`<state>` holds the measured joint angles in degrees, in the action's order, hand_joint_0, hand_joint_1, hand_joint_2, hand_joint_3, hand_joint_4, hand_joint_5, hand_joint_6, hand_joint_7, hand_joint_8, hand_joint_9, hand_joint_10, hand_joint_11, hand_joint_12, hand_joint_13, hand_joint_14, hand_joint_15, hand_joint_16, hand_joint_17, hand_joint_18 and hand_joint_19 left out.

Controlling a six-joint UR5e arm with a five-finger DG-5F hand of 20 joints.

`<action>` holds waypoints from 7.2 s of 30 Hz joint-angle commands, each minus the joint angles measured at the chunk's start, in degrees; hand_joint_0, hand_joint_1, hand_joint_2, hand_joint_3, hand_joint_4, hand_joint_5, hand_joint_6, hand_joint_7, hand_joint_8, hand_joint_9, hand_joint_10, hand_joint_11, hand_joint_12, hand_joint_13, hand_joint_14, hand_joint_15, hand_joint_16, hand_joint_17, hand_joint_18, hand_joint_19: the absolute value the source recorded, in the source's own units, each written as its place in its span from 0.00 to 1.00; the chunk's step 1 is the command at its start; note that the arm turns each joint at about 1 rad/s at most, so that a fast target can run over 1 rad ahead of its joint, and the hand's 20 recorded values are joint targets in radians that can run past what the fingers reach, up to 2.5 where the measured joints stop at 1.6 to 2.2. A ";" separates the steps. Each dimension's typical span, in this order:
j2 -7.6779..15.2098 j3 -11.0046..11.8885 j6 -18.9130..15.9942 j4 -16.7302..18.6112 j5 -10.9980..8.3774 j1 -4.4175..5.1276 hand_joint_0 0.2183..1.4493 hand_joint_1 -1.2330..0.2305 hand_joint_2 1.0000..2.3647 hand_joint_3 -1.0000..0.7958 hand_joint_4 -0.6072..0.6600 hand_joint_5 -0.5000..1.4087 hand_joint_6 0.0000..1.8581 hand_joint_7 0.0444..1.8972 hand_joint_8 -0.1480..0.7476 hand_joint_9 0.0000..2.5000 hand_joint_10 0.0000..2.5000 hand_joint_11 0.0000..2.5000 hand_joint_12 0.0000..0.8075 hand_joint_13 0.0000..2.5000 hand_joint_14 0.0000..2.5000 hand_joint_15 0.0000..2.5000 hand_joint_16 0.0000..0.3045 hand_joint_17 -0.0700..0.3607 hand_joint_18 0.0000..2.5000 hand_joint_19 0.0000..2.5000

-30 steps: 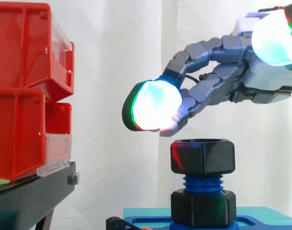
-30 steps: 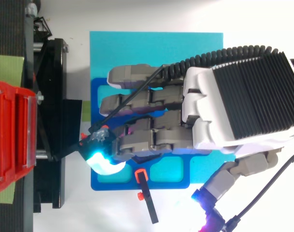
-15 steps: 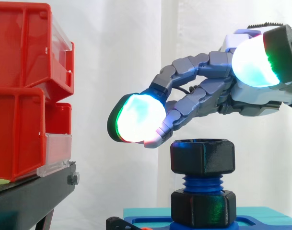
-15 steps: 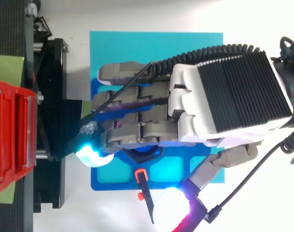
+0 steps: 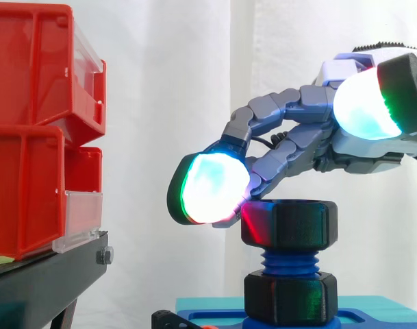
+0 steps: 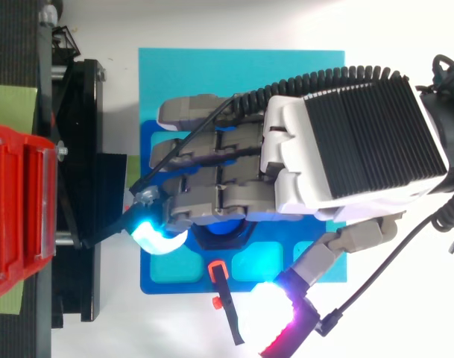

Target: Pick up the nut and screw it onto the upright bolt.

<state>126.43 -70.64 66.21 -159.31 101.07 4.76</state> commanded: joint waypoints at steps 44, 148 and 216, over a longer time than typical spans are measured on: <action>-0.05 0.06 4.98 -3.64 2.55 -4.06 0.25 0.63 0.00 0.28 0.63 0.27 0.27 0.81 0.48 0.41 0.00 0.00 0.31 0.32 0.00 0.00 0.08 0.29 0.22 0.00; 1.71 0.59 2.34 3.48 8.97 -4.06 0.21 0.70 0.00 0.28 0.65 0.21 0.27 0.37 0.43 0.26 0.00 0.00 0.39 0.17 0.00 0.00 0.11 0.34 0.05 0.00; 1.62 2.43 3.13 4.88 13.19 -8.36 0.22 0.69 0.00 0.28 0.61 0.19 0.27 0.33 0.44 0.37 0.00 0.00 0.37 0.26 0.00 0.00 0.11 0.34 0.17 0.00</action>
<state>128.05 -68.29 69.77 -155.82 113.58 -3.60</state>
